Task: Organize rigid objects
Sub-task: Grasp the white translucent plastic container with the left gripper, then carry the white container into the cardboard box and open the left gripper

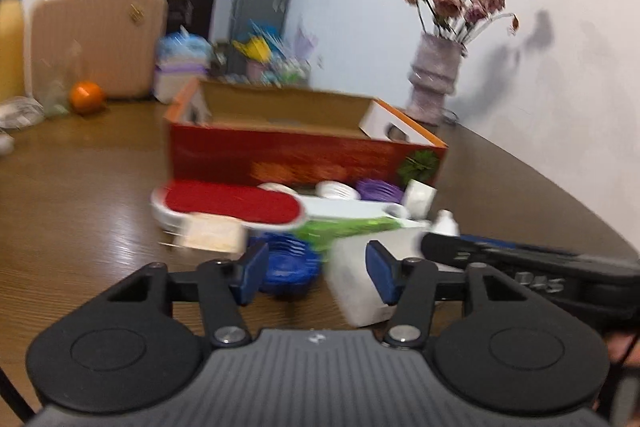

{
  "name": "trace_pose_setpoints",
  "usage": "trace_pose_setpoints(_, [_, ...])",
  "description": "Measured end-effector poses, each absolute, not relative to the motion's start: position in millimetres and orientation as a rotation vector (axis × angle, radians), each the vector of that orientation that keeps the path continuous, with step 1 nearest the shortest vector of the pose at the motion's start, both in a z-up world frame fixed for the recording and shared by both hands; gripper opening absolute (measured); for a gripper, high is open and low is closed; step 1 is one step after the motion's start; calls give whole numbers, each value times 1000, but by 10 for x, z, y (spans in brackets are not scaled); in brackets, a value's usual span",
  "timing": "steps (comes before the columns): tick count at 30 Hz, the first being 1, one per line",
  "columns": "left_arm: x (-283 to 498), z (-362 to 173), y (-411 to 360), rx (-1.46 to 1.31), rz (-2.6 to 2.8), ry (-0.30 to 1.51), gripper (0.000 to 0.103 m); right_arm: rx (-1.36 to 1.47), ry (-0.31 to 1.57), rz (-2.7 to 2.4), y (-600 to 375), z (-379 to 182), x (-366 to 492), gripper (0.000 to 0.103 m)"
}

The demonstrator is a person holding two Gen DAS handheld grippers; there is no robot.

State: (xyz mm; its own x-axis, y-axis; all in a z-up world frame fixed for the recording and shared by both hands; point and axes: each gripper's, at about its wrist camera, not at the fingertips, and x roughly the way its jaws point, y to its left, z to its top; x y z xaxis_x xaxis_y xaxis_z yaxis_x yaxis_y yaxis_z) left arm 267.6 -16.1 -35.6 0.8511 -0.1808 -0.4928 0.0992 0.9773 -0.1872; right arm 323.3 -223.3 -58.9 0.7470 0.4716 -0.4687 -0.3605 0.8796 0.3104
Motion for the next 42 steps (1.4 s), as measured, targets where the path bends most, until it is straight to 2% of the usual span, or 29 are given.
trace_pose_setpoints(2, [2799,-384,-242,-188,-190,569,49,264,598,465,-2270,-656,3345,37])
trace_pose_setpoints(3, [2849,-412,-263,-215,-205,584,42,293,600,464,-2296,-676,3366,35])
trace_pose_setpoints(6, [2980,-500,-206,-329,-221,631,45,414,627,477,-2408,-761,3440,33])
trace_pose_setpoints(11, [2909,-495,-236,-348,-216,629,35,441,637,477,-2395,-775,3393,31])
trace_pose_setpoints(14, [2712,-394,-234,-315,-199,618,35,407,629,498,-2353,-662,3154,26])
trace_pose_setpoints(19, [2322,-358,-111,-303,-209,663,35,360,641,523,-2248,-610,2675,24])
trace_pose_setpoints(25, [2229,-449,75,-396,-223,694,35,382,658,524,-2215,-640,2608,24])
trace_pose_setpoints(31, [2277,-495,180,-478,-255,739,40,380,705,529,-2210,-632,2607,34])
trace_pose_setpoints(34, [2217,-497,179,-459,-271,714,33,393,699,530,-2218,-645,2572,31])
trace_pose_setpoints(37, [2199,-424,181,-426,-247,672,27,368,658,525,-2213,-563,2541,17])
trace_pose_setpoints(42, [2371,14,207,-388,-298,504,26,355,529,545,-2231,-176,2722,17])
